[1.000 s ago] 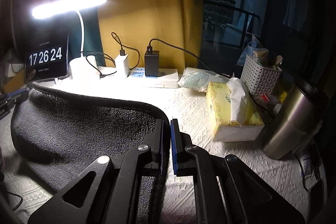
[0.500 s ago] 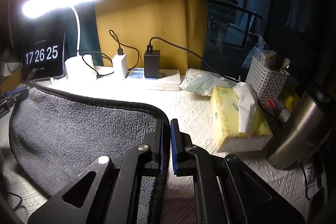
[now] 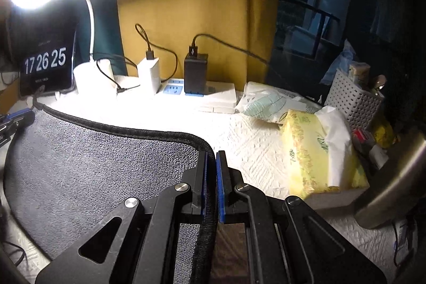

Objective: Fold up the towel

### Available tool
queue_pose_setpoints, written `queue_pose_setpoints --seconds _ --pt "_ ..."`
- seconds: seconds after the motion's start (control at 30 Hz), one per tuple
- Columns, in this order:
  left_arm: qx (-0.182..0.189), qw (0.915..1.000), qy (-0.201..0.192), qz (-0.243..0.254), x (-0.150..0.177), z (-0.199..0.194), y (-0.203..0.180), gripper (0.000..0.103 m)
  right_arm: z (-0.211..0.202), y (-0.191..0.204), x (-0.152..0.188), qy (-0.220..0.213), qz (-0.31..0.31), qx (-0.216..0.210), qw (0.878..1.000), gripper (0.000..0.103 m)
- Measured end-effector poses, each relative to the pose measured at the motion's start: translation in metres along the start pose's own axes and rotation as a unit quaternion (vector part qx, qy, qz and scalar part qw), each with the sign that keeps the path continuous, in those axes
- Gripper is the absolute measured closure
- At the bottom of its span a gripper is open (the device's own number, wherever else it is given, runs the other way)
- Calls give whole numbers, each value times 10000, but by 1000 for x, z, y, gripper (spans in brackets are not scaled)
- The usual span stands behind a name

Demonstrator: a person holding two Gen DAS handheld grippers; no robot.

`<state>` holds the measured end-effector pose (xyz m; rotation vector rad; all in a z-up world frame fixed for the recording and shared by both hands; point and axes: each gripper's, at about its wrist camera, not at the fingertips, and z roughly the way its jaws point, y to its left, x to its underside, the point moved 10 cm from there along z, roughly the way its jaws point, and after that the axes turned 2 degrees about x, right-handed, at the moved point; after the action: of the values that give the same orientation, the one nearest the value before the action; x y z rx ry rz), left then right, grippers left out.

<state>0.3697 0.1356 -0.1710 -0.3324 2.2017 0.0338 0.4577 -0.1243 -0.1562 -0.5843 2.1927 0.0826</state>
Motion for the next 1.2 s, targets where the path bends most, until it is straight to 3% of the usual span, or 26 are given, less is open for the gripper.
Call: queue_pose_setpoints --seconds 0.53,0.67,0.77,0.93,1.2 --pt "20 9942 1035 -276 33 57 11 92 57 3 29 770 -43 66 9970 96" --pt "-10 9940 1060 -275 34 58 11 91 61 4 32 877 -63 95 9961 95" --pt "-26 9935 1066 -394 33 58 15 84 60 2 34 891 -19 127 9959 85" --pt "-27 9942 969 -471 29 51 17 82 53 -4 31 892 156 108 9958 58" --pt "-112 9971 692 -306 21 23 10 81 28 3 26 779 146 62 9968 51"
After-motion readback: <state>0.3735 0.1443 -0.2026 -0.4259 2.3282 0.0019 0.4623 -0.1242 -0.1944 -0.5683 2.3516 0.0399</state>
